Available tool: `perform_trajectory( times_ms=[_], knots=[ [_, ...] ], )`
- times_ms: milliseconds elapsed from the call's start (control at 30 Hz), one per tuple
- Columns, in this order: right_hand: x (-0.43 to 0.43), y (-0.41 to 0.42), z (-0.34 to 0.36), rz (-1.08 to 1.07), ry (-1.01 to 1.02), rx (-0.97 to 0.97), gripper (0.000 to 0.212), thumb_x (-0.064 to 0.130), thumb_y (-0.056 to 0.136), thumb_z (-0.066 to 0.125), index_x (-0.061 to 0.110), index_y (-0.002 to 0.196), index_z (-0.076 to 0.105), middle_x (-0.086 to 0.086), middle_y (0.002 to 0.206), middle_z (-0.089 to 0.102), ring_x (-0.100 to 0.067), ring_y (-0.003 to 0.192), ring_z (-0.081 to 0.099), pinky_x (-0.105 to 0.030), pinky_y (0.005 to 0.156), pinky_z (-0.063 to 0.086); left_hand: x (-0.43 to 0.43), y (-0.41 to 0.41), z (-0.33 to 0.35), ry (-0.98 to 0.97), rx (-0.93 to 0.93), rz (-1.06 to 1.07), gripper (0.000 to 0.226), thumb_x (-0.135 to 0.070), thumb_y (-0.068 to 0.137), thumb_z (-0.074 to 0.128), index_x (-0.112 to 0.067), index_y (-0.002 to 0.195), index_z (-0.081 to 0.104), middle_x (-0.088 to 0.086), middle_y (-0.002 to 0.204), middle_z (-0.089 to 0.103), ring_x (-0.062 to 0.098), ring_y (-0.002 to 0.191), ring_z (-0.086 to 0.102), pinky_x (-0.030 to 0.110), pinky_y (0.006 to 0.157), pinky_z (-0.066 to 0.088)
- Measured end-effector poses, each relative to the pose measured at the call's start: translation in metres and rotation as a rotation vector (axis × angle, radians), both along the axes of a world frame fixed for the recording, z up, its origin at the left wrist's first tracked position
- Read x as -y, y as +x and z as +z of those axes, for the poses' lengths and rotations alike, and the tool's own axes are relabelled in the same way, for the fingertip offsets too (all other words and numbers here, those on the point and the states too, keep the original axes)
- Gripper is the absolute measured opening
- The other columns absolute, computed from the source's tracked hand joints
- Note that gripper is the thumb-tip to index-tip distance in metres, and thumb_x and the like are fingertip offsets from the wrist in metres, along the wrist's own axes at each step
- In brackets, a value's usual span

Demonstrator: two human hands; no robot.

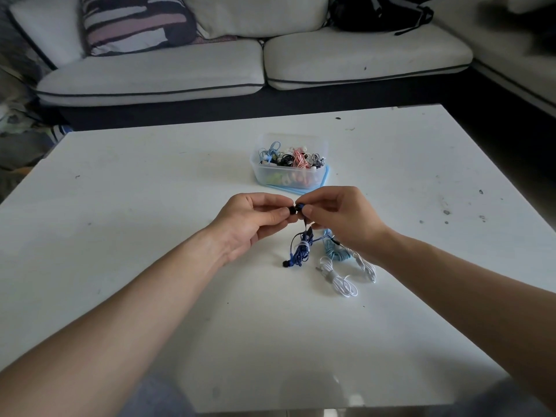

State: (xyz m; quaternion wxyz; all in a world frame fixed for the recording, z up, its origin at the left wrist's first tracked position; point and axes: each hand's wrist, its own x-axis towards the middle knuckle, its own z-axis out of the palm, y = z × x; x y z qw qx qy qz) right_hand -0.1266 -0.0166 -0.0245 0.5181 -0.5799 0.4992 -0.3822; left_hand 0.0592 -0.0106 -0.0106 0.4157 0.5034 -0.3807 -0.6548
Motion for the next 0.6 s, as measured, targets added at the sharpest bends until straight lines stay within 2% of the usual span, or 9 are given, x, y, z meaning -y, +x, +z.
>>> perform_trajectory(
  times_ms=[100, 300, 467, 533, 600],
  knots=[
    [0.0004, -0.0006, 0.0005, 0.009, -0.013, -0.005, 0.013, 0.001, 0.091, 0.067, 0.01, 0.097, 0.074, -0.006, 0.08, 0.075, -0.014, 0.075, 0.068, -0.039, 0.081, 0.058, -0.0006, -0.0001, 0.0009, 0.005, -0.005, -0.002, 0.018, 0.012, 0.084, 0.061, -0.004, 0.091, 0.069, 0.01, 0.081, 0.075, 0.018, 0.078, 0.075, 0.018, 0.067, 0.057],
    [0.0014, -0.0032, 0.0046, 0.042, -0.037, 0.036, 0.013, 0.0, 0.089, 0.069, 0.01, 0.095, 0.076, -0.017, 0.088, 0.075, -0.019, 0.077, 0.068, -0.032, 0.077, 0.057, -0.0027, -0.0005, 0.0035, 0.0, -0.039, 0.002, 0.016, 0.008, 0.085, 0.062, -0.007, 0.088, 0.067, 0.007, 0.078, 0.075, 0.014, 0.075, 0.074, 0.018, 0.067, 0.058],
    [-0.0001, -0.0042, 0.0068, 0.056, -0.054, 0.065, 0.012, 0.0, 0.09, 0.068, 0.008, 0.096, 0.076, -0.019, 0.089, 0.075, -0.019, 0.077, 0.067, -0.029, 0.076, 0.057, -0.0044, -0.0029, 0.0025, -0.016, -0.097, 0.011, 0.015, 0.005, 0.085, 0.061, -0.008, 0.088, 0.068, 0.008, 0.082, 0.075, 0.014, 0.076, 0.074, 0.018, 0.067, 0.057],
    [-0.0002, -0.0041, 0.0076, 0.042, -0.063, 0.076, 0.013, 0.0, 0.089, 0.069, 0.009, 0.095, 0.076, -0.02, 0.088, 0.075, -0.021, 0.077, 0.067, -0.032, 0.078, 0.058, -0.0047, -0.0046, 0.0026, -0.022, -0.113, 0.025, 0.015, 0.005, 0.085, 0.06, -0.007, 0.089, 0.069, 0.007, 0.081, 0.075, 0.014, 0.075, 0.074, 0.018, 0.07, 0.058],
    [0.0, -0.0039, 0.0073, 0.031, -0.067, 0.073, 0.012, 0.0, 0.089, 0.069, 0.01, 0.094, 0.076, -0.02, 0.088, 0.075, -0.031, 0.078, 0.068, -0.039, 0.082, 0.058, -0.0054, -0.0066, 0.0029, -0.017, -0.121, 0.043, 0.016, 0.006, 0.086, 0.059, -0.006, 0.089, 0.069, 0.006, 0.079, 0.075, 0.013, 0.074, 0.074, 0.017, 0.07, 0.058]
  ],
)
